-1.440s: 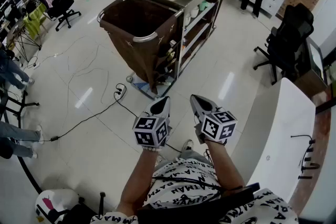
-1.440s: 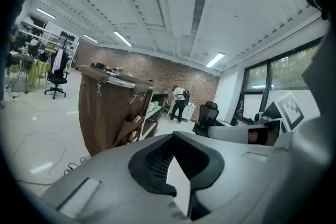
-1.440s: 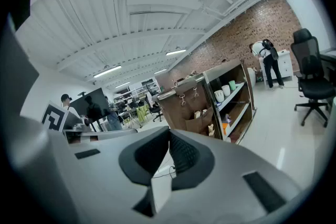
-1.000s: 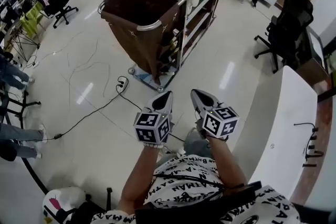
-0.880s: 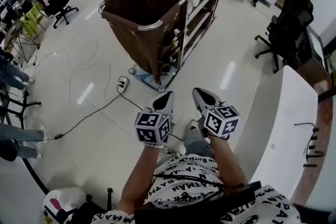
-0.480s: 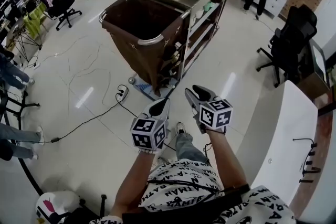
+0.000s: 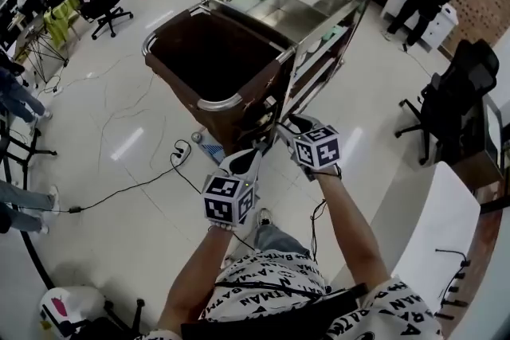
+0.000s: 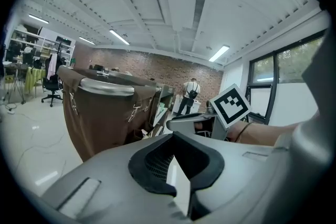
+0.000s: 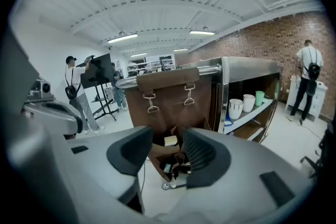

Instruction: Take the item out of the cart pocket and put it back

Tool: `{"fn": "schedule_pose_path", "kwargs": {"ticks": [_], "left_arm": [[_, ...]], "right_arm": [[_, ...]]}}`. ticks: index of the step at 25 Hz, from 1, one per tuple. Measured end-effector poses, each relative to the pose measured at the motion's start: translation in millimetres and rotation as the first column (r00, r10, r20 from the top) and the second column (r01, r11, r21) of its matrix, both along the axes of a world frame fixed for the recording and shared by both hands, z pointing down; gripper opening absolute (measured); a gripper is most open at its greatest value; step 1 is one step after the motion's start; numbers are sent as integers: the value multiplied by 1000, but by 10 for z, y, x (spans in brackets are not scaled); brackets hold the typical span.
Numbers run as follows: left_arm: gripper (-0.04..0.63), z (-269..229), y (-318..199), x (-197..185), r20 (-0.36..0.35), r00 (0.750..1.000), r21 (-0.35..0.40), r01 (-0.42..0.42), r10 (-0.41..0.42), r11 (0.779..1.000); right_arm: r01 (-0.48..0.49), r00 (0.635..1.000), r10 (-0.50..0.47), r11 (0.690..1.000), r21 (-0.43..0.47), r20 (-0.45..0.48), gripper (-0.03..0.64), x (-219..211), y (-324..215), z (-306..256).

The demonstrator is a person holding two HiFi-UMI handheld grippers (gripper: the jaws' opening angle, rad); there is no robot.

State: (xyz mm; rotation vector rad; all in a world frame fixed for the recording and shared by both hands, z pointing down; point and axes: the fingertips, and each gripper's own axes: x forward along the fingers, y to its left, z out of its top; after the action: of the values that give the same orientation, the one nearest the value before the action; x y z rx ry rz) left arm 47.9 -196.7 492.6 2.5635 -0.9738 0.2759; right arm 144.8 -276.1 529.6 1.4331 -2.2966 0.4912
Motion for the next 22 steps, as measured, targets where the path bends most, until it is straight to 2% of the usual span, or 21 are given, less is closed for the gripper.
{"fn": "schedule_pose_path", "kwargs": {"ticks": [6, 12, 18, 22], "left_arm": [[2, 99, -515, 315, 29, 999, -18, 39, -38, 999], [3, 167, -804, 426, 30, 997, -40, 71, -70, 997], [2, 248, -914, 401, 33, 996, -59, 89, -87, 994], [2, 303, -959, 366, 33, 995, -66, 96, -94, 993]], "right_arm": [[79, 995, -83, 995, -69, -62, 204, 152, -647, 273], [146, 978, -168, 975, -168, -125, 204, 140, -1079, 651], [123, 958, -190, 948, -294, -212, 202, 178, -1384, 1036], [90, 950, -184, 934, -345, -251, 202, 194, -1487, 1224]]}}
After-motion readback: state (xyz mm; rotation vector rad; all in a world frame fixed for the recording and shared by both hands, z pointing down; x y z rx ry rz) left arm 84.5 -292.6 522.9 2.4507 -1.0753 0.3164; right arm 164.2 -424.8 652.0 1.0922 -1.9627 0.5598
